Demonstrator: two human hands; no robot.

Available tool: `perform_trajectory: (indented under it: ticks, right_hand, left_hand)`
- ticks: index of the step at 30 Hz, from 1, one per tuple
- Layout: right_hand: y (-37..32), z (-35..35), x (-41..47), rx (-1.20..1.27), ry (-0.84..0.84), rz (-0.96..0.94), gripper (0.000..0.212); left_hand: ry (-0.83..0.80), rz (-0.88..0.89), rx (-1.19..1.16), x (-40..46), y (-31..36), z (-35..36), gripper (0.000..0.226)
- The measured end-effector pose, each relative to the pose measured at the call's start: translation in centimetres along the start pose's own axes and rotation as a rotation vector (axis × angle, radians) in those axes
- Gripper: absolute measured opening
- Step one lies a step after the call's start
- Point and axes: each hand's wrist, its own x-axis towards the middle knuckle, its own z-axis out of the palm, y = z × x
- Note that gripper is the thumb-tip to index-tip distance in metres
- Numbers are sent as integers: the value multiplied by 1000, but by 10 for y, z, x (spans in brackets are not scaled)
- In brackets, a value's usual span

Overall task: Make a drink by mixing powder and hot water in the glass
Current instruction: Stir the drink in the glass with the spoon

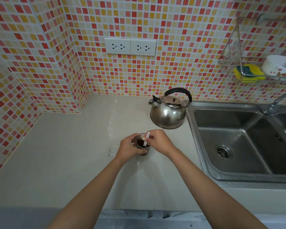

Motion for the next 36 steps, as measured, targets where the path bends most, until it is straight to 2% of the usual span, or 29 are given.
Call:
perform_trajectory:
  ticks: [3,7,11,16,21,24,29,33,36]
  right_hand:
    - [-5,1,0,30,-36,-38,15]
    - [-4,-14,4,-133,-32,-25,16]
    - [-6,-10,4,-87,-125,-6,12]
    - [-6,-10,7,-167,-40,-30,18]
    - [-8,-5,4,-45,-76,-28,15]
    - [-7,-11,5,-170,-32,-40,20]
    - [-9,-5,5,-126,-112,-30,13]
    - [-10,-10,5,-255,-26,-40,22]
    - [-9,-6,5,-141,-77,2,18]
  left_hand:
    - [-13,17,18,-1,3,-1,56]
    - [-8,0,12,-1,2,-1,59]
    - [-22,18,15,-1,3,-1,51]
    - [-19,21,21,-1,3,-1,55]
    - [-23,28,32,-1,4,-2,55]
    - [-17,17,38,-1,3,-2,57]
    - [-22,27,33,-1,4,-2,57]
    - [-16,23,36,-1,5,-2,59]
    - [-16,25,41,-1,5,-2,56]
